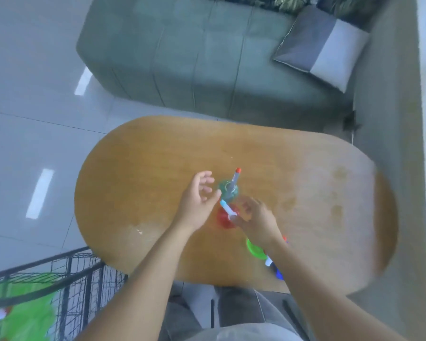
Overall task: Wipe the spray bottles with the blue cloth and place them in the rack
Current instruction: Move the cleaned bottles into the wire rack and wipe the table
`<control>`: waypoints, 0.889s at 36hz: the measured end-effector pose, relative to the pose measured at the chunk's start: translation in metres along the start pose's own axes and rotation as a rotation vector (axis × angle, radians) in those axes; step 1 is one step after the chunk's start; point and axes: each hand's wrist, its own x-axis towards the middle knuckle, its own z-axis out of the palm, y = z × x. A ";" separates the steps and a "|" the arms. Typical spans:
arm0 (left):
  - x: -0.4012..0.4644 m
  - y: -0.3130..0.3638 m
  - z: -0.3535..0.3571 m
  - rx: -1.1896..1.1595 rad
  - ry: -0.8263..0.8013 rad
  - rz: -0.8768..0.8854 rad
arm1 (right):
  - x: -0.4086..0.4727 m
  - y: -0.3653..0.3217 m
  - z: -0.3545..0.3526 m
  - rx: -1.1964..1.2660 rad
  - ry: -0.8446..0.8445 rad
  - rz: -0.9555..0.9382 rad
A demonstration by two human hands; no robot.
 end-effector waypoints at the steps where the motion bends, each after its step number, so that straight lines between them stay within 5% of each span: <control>1: 0.008 0.000 0.005 0.013 -0.018 -0.007 | 0.002 0.005 0.003 -0.018 -0.023 -0.002; 20: 0.080 -0.014 0.048 0.153 -0.363 -0.099 | 0.028 0.031 0.018 -0.011 -0.167 0.045; 32: 0.063 -0.007 0.031 -0.120 -0.273 -0.197 | 0.024 0.028 0.012 0.046 -0.162 0.123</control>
